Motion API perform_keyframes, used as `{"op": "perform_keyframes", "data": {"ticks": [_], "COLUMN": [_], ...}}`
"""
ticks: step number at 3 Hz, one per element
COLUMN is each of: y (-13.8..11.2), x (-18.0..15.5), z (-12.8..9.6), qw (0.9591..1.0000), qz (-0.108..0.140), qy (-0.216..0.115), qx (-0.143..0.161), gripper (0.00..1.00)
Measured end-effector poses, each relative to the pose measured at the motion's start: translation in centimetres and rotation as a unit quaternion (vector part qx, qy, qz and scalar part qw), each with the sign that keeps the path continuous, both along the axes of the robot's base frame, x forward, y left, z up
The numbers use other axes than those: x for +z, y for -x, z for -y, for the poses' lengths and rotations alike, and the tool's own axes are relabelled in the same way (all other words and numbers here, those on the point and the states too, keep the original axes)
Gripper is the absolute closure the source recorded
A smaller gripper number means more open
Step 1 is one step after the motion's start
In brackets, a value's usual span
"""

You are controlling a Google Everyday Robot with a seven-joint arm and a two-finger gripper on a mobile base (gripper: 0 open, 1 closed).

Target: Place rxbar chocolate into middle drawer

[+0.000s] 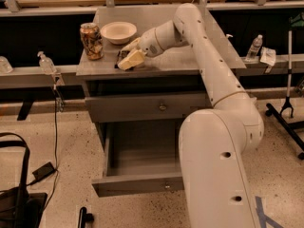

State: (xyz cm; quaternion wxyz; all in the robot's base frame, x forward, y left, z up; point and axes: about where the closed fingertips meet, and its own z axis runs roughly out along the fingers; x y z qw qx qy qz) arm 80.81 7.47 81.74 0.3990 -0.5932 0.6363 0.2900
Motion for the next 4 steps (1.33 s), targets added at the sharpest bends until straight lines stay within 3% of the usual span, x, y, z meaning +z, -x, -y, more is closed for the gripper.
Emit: {"op": "perform_keyframes", "data": {"ticks": [1, 4], "y": [0.00, 0.01], "x": [0.04, 0.10], "z": [0.00, 0.01], "qw": [1.0000, 1.0000], "qz": [0.000, 0.000], "qy": [0.000, 0.000], "qx": [0.000, 0.000], "gripper": [1.00, 1.00]}}
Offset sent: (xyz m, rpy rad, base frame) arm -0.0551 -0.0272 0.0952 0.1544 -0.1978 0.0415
